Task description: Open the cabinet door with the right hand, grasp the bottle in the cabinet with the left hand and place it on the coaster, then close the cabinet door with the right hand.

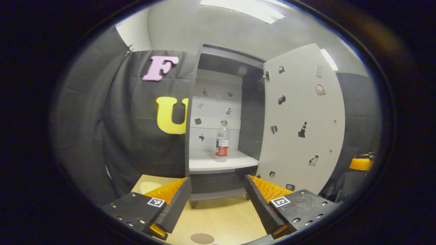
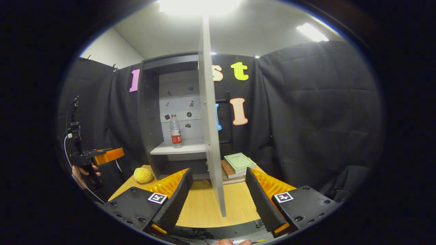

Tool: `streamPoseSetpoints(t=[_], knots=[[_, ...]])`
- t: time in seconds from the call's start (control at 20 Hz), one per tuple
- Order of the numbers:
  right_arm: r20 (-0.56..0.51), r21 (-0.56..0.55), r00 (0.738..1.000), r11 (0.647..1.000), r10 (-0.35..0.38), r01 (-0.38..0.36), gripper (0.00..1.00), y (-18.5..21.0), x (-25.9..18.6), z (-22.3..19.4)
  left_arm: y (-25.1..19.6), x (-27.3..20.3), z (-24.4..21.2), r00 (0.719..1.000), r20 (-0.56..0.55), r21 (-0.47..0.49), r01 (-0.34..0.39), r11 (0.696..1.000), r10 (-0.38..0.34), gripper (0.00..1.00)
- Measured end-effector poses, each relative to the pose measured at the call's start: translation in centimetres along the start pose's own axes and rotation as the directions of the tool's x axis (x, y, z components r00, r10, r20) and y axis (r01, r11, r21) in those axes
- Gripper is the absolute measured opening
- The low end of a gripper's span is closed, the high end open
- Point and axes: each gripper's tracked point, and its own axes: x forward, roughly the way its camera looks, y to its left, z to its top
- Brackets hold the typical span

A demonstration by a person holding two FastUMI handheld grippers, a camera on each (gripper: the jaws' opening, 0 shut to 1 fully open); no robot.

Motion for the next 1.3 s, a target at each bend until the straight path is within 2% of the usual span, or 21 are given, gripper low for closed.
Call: streamPoseSetpoints(t=[0.2, 0.3, 0.5, 0.6, 0.8, 1.0, 1.3], knots=[[-0.003, -0.005, 0.997, 0.997, 0.079, -0.079, 0.98, 5.2, 0.7, -0.7, 0.8, 5.8, 1.4, 0.998, 0.021, 0.059, 0.051, 0.997, -0.053, 0.96], [0.008, -0.031, 0.996, 0.995, 0.094, -0.094, 0.98, 6.5, 1.7, -0.9, 1.2, 8.6, 2.1, 0.998, 0.029, 0.101, 0.046, 0.994, -0.049, 0.96], [0.021, -0.010, 0.992, 0.992, 0.123, -0.123, 0.98, 8.9, 4.8, -1.5, -0.4, 14.4, 4.3, 0.996, 0.055, 0.111, 0.069, 0.991, -0.076, 0.96], [0.011, -0.020, 0.993, 0.993, 0.121, -0.120, 0.98, 9.1, 6.6, -1.9, -0.7, 17.6, 5.0, 0.995, 0.073, 0.133, 0.057, 0.989, -0.067, 0.96], [0.005, -0.037, 0.991, 0.991, 0.131, -0.131, 0.98, 9.7, 8.8, -2.4, -1.7, 24.6, 4.9, 0.995, 0.080, 0.119, 0.051, 0.992, -0.061, 0.96], [-0.001, -0.066, 0.987, 0.985, 0.158, -0.158, 0.98, 10.0, 11.2, -2.6, -2.6, 30.5, 2.3, 0.998, 0.026, 0.107, 0.057, 0.993, -0.060, 0.96], [-0.028, -0.113, 0.979, 0.973, 0.201, -0.203, 0.98, 10.2, 13.8, -2.9, -1.6, 36.0, -0.9, 0.999, -0.039, 0.085, 0.013, 0.996, -0.009, 0.96]])
